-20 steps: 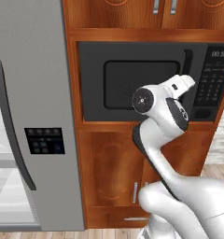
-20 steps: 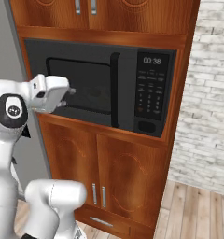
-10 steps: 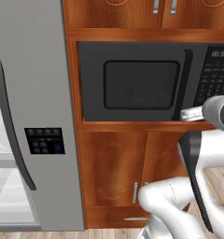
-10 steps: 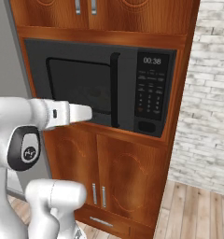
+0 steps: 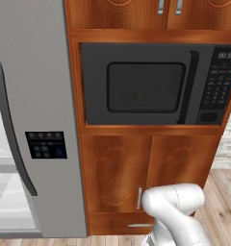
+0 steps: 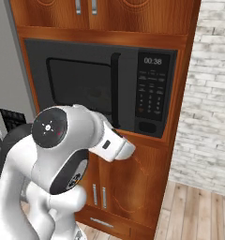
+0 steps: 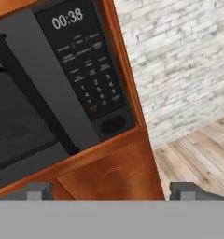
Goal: Place the tupperware containing the shrimp and potato meal in the microwave. Close the microwave door and press the start button to reheat the meal.
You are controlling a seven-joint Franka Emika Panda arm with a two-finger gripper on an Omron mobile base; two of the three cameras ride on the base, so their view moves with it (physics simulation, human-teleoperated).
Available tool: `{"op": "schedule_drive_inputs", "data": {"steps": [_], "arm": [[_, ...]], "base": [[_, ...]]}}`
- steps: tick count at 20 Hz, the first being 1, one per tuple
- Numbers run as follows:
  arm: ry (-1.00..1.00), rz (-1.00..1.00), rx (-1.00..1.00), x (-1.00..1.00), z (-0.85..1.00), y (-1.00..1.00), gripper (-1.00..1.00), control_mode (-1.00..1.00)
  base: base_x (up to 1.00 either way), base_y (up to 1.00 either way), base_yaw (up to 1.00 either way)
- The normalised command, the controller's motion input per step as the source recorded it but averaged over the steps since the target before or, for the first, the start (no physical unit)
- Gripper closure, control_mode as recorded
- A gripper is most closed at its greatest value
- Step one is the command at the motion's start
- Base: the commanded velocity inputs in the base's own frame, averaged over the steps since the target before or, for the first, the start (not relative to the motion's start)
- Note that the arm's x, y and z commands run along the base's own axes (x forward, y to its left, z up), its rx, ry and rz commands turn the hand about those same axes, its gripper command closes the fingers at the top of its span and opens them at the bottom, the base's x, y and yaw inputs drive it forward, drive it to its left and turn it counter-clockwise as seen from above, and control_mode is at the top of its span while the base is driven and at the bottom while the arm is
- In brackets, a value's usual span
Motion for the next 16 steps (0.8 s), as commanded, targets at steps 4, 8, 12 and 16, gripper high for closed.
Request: {"op": "schedule_drive_inputs", "data": {"steps": [4, 8, 12, 16], "arm": [[-0.06, 0.01, 0.27, 0.05, -0.08, -0.26, -1.0, -1.0], [-0.02, 0.01, 0.1, 0.32, -0.14, 0.0, 1.0, -1.0], [-0.02, 0.0, 0.1, 0.51, -0.06, 0.0, 1.0, -1.0], [-0.02, 0.0, 0.17, 0.53, -0.02, -0.08, 1.0, -1.0]], "base": [[0.0, 0.0, 0.0], [0.0, 0.0, 0.0], [0.0, 0.0, 0.0], [0.0, 0.0, 0.0]]}}
